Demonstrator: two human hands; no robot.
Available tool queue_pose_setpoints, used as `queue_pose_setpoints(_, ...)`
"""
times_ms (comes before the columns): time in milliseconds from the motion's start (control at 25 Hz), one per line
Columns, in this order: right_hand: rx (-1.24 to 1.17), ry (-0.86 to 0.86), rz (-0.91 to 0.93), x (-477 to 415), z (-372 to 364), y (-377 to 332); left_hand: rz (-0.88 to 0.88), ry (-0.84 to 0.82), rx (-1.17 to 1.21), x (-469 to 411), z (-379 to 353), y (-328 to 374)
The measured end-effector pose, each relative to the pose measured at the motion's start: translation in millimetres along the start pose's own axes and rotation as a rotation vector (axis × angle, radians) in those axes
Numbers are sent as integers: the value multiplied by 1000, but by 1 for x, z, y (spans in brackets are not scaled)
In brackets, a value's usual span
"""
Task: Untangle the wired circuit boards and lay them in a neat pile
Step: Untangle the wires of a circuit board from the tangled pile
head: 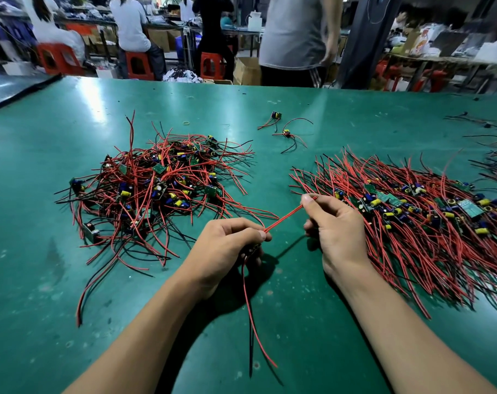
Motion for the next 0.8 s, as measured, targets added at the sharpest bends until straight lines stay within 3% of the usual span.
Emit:
queue_pose_setpoints(200,-36,-16,1,2,-2,-2,7,21,38,0,1,1)
queue_pose_setpoints(440,-299,-92,-219,2,-6,2,12,30,76,1,1,2)
queue_pose_setpoints(800,-16,-350,-156,23,-32,1,20,112,185,-3,3,-1)
Point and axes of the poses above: each hand's wrist, its own x-axis away from the middle knuckle, its own z-axis out of the back of the hand, y = z × x, the point moved 6 cm from there along -x, towards the middle knuckle, and after that the axes turned 5 degrees about -z, right-handed, at the moved point
